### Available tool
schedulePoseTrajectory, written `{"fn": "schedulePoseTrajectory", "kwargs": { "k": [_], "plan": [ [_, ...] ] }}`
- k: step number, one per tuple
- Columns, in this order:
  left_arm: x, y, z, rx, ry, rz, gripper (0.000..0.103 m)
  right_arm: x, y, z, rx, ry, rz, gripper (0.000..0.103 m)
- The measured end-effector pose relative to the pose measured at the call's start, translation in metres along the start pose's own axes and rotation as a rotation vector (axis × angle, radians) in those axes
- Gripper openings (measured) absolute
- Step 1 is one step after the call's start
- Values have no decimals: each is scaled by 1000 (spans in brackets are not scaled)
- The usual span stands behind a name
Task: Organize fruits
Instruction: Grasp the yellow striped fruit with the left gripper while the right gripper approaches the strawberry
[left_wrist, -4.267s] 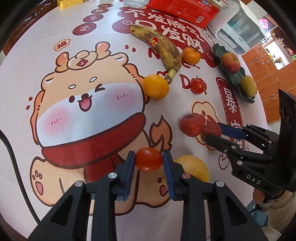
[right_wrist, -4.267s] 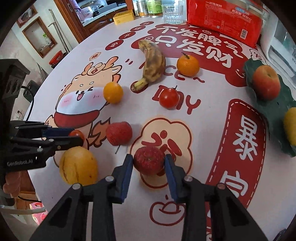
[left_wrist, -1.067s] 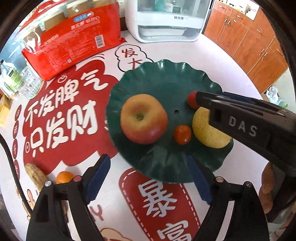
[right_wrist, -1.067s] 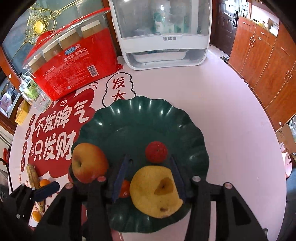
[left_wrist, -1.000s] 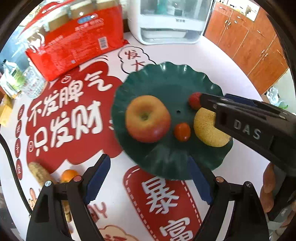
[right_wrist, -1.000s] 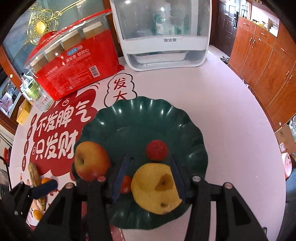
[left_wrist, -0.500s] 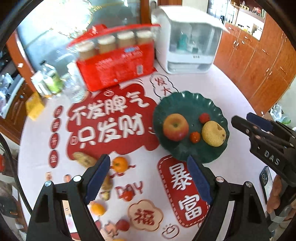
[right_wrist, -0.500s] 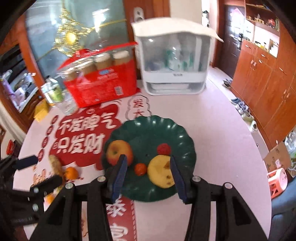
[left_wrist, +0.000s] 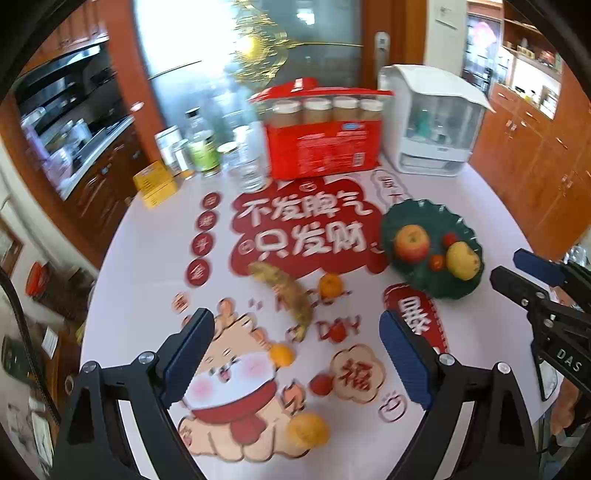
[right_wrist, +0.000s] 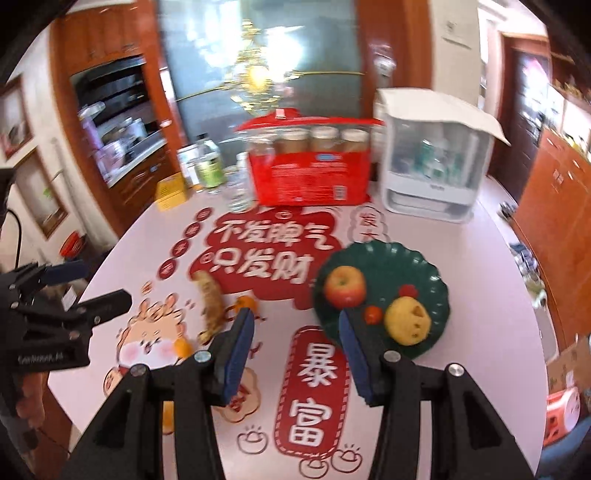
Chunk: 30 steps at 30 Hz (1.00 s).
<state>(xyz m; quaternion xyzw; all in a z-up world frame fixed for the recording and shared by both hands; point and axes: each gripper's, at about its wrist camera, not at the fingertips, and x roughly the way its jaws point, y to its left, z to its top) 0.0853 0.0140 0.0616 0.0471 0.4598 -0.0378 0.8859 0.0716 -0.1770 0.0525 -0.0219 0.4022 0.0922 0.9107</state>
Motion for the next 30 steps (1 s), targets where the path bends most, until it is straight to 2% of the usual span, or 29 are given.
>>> {"fn": "schedulePoseTrajectory", "kwargs": {
  "k": [4,9,17,22,30],
  "plan": [
    [-10,25,-26,-55,10,28,90,-4,26,-6,-62,-7,35,48],
    [-4,34,-56,-92,31,48,90,2,49,-17,-109,7,73,48],
    [40,32,-112,-145,129,52,90,33,78,-49,-162,70,105,49],
    [72,23,-140,-157,187,60,90,60,84,-71,-153,135,116,49],
    [110,16,-159,-194,252,28,90,97,84,-95,-126,218,120,49]
  ]
}}
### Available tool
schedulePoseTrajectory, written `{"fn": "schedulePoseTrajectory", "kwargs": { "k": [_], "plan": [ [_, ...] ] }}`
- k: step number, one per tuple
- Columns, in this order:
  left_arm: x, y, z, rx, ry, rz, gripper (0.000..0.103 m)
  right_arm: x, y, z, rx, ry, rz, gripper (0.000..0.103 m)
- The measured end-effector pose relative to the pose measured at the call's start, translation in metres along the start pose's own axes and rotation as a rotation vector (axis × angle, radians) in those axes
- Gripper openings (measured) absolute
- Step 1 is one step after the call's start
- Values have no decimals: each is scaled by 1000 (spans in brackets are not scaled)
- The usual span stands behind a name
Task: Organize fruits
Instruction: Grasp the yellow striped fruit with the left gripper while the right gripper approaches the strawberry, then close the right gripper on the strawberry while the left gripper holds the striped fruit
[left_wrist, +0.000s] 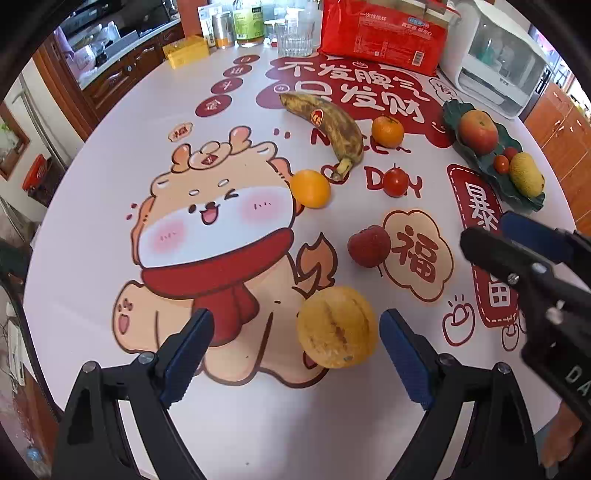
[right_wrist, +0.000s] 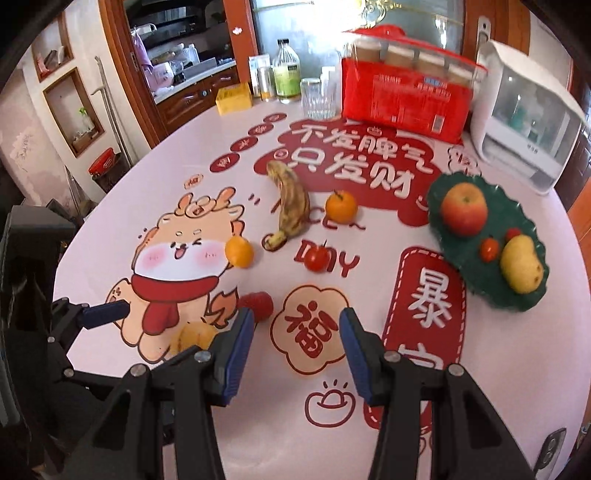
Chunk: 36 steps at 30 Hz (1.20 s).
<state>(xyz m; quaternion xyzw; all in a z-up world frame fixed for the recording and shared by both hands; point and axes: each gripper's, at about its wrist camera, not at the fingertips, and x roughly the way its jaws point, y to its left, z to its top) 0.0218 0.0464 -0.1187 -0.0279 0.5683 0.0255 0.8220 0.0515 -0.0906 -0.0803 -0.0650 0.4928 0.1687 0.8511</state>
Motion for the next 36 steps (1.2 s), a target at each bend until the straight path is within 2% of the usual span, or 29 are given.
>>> {"fn": "schedulePoseTrajectory", "kwargs": {
  "k": [10,13,15,17,21,26,36],
  "plan": [
    [32,-7,-2,-11,50,-39,89,35,-6,-2,35,70,39,49],
    [38,-3,-3,-28,59,-76,80,43,-5,-2,34,87,51,49],
    [40,-1,-4,-46,64,-128,63,47,-3,-2,29,97,61,49],
    [41,-1,-4,-47,62,-145,52,53,1,-2,19,107,73,49],
    [40,3,-3,-30,40,-64,51,62,7,0,-3,124,90,49],
    [40,24,1,-70,49,-24,51,74,13,5,-14,143,106,49],
    [44,43,10,-101,59,3,51,91,23,14,-24,159,144,47]
  ]
}}
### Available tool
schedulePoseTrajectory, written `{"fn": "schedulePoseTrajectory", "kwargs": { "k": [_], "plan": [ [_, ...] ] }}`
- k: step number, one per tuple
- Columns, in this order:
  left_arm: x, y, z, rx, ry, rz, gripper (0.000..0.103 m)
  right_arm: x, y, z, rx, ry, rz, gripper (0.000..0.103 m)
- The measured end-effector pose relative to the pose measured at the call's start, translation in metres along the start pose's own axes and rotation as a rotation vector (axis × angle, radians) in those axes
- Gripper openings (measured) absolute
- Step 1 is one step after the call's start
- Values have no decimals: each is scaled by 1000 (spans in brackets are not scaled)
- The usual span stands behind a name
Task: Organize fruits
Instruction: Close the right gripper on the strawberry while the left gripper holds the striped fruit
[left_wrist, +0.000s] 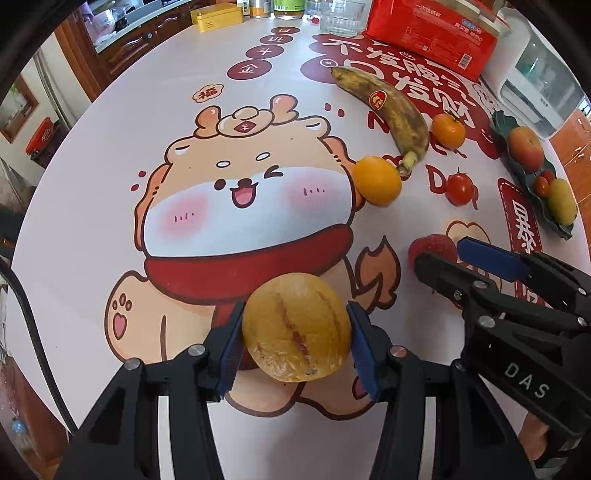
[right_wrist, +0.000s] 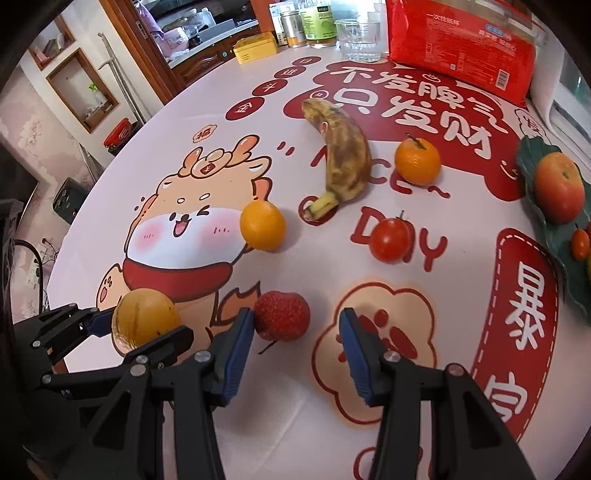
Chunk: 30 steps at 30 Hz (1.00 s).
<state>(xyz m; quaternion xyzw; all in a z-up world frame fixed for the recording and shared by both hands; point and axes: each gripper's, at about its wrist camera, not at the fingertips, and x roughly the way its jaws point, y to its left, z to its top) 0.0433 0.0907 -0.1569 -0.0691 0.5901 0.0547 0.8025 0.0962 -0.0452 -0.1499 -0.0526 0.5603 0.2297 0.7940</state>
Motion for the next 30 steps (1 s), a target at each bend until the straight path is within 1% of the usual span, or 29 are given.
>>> {"fn": "schedulePoseTrajectory", "kwargs": {
  "k": [1,2,6,9,16,24,30],
  "plan": [
    [0,-2,0,5,-1,4,51,1,0,0,0,6,7,42],
    [1,-3,0,10,-1,9,51,2,0,0,0,13,16,34],
    [0,-6,1,25,-2,16,51,3,-1,0,-4,13,29,33],
    [0,-5,2,18,3,12,51,0,-5,-2,9,9,41,33],
    [-2,-12,4,26,-2,10,51,-22,-8,-8,7,-44,48,33],
    [-20,-31,4,68,-40,5,51,-52,-14,-17,15,-103,53,33],
    [-38,-50,3,108,-79,-7,51,-77,-28,-27,44,-152,46,33]
  ]
}}
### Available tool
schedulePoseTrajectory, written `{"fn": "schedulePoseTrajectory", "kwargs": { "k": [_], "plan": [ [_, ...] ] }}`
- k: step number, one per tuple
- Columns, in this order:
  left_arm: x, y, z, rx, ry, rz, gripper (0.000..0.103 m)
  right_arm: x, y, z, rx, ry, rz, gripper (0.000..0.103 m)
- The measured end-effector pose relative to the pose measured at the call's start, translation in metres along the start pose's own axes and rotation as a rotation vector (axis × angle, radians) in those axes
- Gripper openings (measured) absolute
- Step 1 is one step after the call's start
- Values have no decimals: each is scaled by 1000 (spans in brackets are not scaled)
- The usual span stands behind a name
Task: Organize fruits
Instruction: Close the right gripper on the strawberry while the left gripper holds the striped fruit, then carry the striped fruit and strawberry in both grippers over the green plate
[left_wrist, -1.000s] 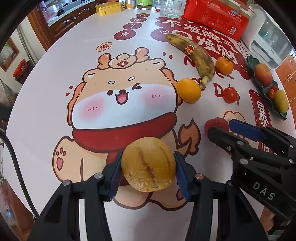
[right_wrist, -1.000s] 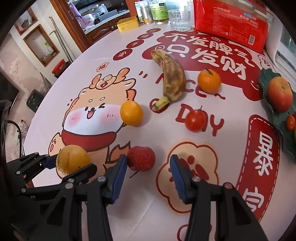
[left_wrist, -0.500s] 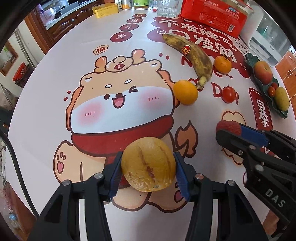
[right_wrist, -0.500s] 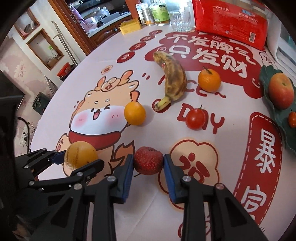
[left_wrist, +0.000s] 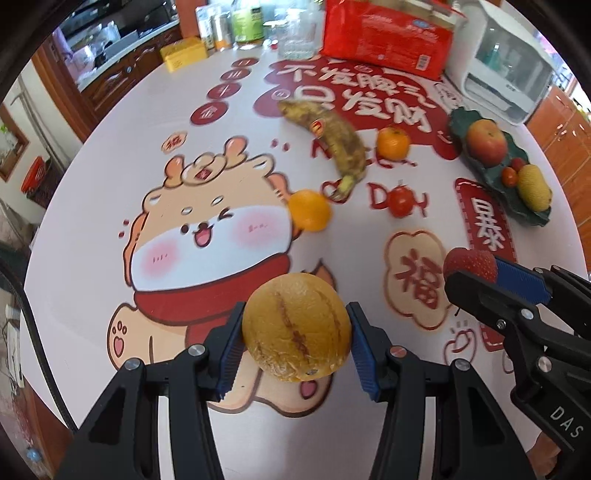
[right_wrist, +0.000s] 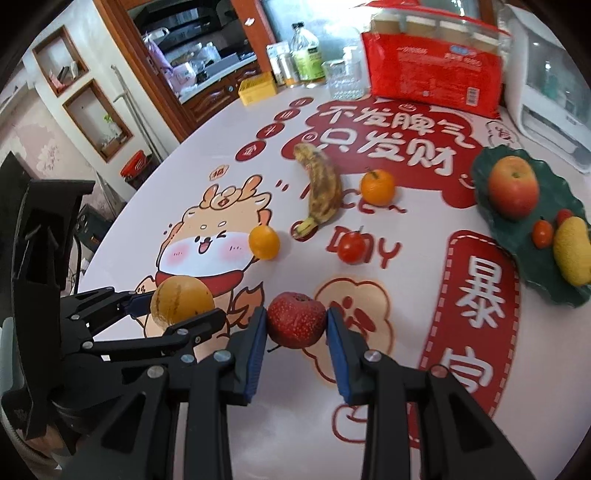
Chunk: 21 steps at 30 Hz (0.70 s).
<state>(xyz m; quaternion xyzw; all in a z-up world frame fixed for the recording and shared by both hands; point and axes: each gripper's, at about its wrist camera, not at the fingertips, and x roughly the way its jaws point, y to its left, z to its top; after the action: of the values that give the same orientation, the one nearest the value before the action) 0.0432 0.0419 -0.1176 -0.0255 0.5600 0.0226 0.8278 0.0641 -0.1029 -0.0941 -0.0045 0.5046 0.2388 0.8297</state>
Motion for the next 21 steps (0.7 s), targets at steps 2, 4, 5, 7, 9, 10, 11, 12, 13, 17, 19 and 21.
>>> {"fn": "schedulePoseTrajectory", "kwargs": {
  "k": [2,4,5,7,9,10,11,12,13,17,19,21],
  "plan": [
    [-6,-10,2,21,-13,-6,51,-11,-7,-2,15,-20,-8,33],
    [-11,-21,6,43,-24,-12,51,-21,-13,-4,29,-36,-14,33],
    [-14,-25,7,52,-30,-16,51,-28,-17,-5,39,-48,-18,33],
    [-20,-35,13,73,-43,-26,51,-38,-23,-7,52,-65,-28,33],
    [-27,-45,19,93,-57,-40,51,-50,-32,-8,69,-89,-45,33],
    [-31,-51,24,104,-66,-48,51,-55,-36,-9,76,-98,-53,33],
    [-35,-56,28,117,-74,-56,51,-60,-39,-9,83,-107,-61,33],
    [-38,-62,34,130,-83,-64,51,-66,-45,-8,94,-119,-72,33],
    [-44,-69,40,147,-96,-73,51,-70,-48,-8,102,-128,-79,33],
    [-57,-94,69,197,-132,-114,51,-94,-69,3,131,-172,-135,33],
    [-64,-108,88,223,-151,-136,51,-106,-81,13,146,-194,-166,33],
    [-69,-118,107,244,-165,-154,51,-116,-95,24,164,-217,-195,33]
  ]
}}
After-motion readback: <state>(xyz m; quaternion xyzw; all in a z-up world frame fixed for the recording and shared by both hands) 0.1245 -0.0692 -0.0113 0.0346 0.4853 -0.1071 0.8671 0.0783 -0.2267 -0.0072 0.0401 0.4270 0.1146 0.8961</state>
